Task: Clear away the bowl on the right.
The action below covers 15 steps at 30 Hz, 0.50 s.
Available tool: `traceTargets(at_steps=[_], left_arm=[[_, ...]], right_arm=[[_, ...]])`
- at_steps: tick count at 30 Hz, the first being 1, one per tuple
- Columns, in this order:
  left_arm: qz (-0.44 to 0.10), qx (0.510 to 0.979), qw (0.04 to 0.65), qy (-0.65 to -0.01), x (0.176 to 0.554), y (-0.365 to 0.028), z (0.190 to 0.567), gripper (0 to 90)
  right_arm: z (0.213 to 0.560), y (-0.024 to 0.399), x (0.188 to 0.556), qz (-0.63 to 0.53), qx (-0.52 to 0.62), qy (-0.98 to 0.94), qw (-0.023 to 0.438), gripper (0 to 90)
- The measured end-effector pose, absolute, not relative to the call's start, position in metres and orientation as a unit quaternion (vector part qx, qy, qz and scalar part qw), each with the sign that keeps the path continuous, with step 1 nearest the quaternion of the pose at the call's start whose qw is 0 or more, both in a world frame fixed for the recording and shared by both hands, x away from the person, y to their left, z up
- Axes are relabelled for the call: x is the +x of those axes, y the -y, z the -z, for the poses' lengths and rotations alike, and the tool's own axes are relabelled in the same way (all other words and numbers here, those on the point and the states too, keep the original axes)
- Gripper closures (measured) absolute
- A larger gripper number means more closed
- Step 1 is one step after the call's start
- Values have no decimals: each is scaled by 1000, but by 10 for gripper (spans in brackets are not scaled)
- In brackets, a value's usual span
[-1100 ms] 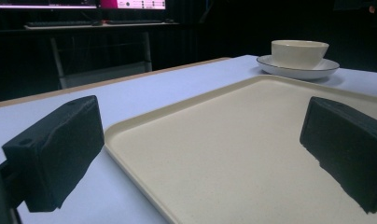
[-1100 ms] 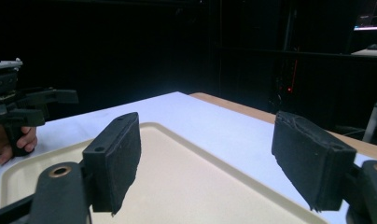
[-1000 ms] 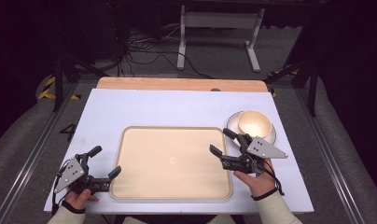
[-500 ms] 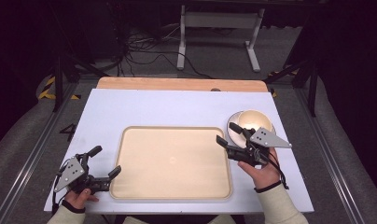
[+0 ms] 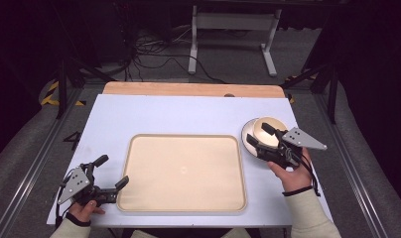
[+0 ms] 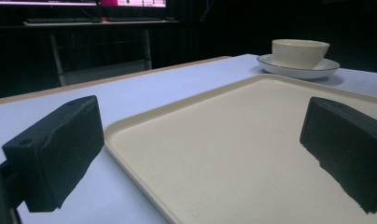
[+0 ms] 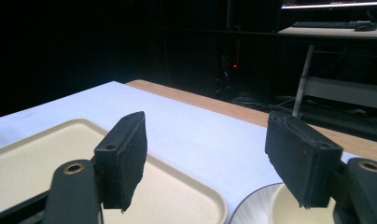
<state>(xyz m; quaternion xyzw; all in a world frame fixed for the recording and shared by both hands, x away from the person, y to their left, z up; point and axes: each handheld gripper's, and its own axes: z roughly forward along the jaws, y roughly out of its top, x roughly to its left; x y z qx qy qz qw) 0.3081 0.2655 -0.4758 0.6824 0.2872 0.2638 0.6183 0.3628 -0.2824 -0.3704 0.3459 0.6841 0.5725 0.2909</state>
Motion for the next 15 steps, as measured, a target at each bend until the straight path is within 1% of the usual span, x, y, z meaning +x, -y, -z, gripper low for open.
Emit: traceTargets(at_steps=[8,12,15], left_arm=[[-264,682,618,-288,308,-266,476,2],[-264,682,618,-288,308,-266,476,2],[-266,680,619,-288,308,-265,476,2]], right_arm=[[367,299,367,-568,358,-673,310,297],[369,304,371,-575,364,-666,305,294],[369,306,375,-568,363,-668,316,306]])
